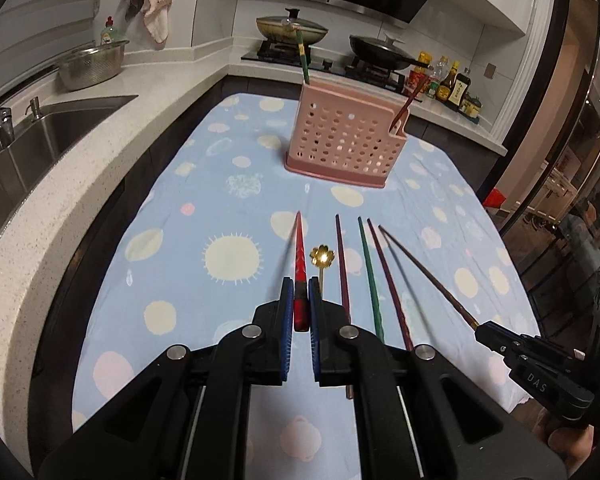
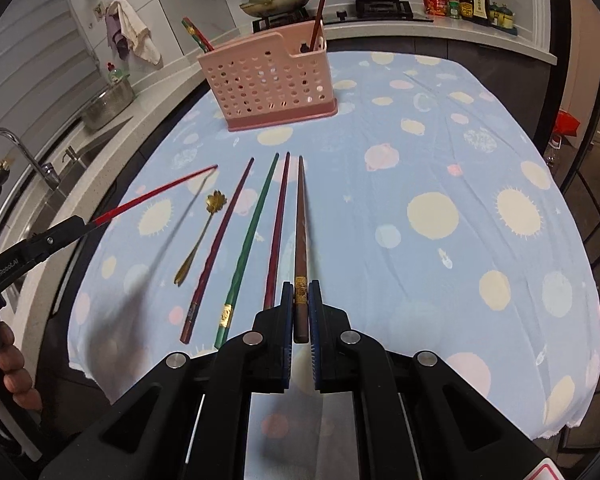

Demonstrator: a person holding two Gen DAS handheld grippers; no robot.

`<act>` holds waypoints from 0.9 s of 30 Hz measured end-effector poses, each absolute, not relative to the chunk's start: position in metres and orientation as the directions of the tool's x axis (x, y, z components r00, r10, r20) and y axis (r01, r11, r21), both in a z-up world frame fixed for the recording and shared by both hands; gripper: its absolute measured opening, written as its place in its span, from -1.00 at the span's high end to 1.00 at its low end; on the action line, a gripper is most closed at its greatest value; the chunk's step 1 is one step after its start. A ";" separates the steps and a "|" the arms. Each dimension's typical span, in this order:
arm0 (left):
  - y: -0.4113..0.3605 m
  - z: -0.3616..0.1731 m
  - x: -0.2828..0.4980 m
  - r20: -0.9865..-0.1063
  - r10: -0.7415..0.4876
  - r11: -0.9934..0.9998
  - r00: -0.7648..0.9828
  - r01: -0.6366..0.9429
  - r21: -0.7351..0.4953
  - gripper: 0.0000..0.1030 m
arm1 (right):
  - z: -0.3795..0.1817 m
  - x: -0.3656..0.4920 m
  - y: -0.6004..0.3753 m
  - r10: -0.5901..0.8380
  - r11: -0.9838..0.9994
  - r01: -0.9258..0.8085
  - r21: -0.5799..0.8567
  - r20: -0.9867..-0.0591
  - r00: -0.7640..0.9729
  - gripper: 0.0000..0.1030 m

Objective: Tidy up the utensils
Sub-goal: 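Lift both chopsticks and carry them over the pink holder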

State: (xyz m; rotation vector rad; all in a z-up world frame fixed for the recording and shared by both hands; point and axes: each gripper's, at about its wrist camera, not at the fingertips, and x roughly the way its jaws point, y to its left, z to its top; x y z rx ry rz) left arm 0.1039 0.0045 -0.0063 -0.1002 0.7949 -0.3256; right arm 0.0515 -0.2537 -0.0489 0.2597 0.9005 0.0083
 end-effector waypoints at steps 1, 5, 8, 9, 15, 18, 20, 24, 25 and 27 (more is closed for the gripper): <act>0.005 0.000 0.105 -0.673 -0.328 0.944 0.663 0.252 -0.213 0.86 | -0.041 0.053 -0.255 0.114 0.968 0.100 0.229 -0.762 0.638 0.86; 0.004 0.026 0.111 -0.629 -0.342 0.939 0.698 0.262 -0.221 0.86 | -0.012 0.061 -0.259 0.108 0.969 0.089 0.231 -0.717 0.689 0.86; 0.005 0.045 0.118 -0.594 -0.349 0.937 0.725 0.266 -0.225 0.86 | 0.007 0.069 -0.262 0.102 0.970 0.082 0.231 -0.684 0.722 0.86; 0.004 0.051 0.120 -0.582 -0.348 0.938 0.735 0.269 -0.220 0.86 | 0.014 0.073 -0.264 0.099 0.970 0.080 0.231 -0.672 0.734 0.86; -0.002 0.078 0.143 -0.530 -0.342 0.939 0.776 0.271 -0.210 0.86 | 0.046 0.096 -0.271 0.096 0.971 0.061 0.232 -0.610 0.787 0.86; -0.005 0.088 0.156 -0.512 -0.331 0.943 0.793 0.266 -0.198 0.86 | 0.059 0.106 -0.274 0.100 0.970 0.053 0.238 -0.584 0.805 0.86; -0.008 0.097 0.166 -0.493 -0.327 0.945 0.806 0.267 -0.190 0.86 | 0.070 0.115 -0.276 0.102 0.969 0.046 0.241 -0.565 0.819 0.86; -0.013 0.117 0.182 -0.449 -0.327 0.945 0.832 0.275 -0.178 0.86 | 0.089 0.131 -0.283 0.109 0.965 0.037 0.258 -0.530 0.841 0.86; -0.013 0.123 0.185 -0.437 -0.330 0.943 0.837 0.279 -0.179 0.86 | 0.095 0.136 -0.285 0.113 0.964 0.034 0.265 -0.520 0.847 0.86; -0.015 0.136 0.194 -0.411 -0.337 0.941 0.847 0.287 -0.181 0.86 | 0.104 0.144 -0.289 0.121 0.960 0.027 0.278 -0.500 0.857 0.86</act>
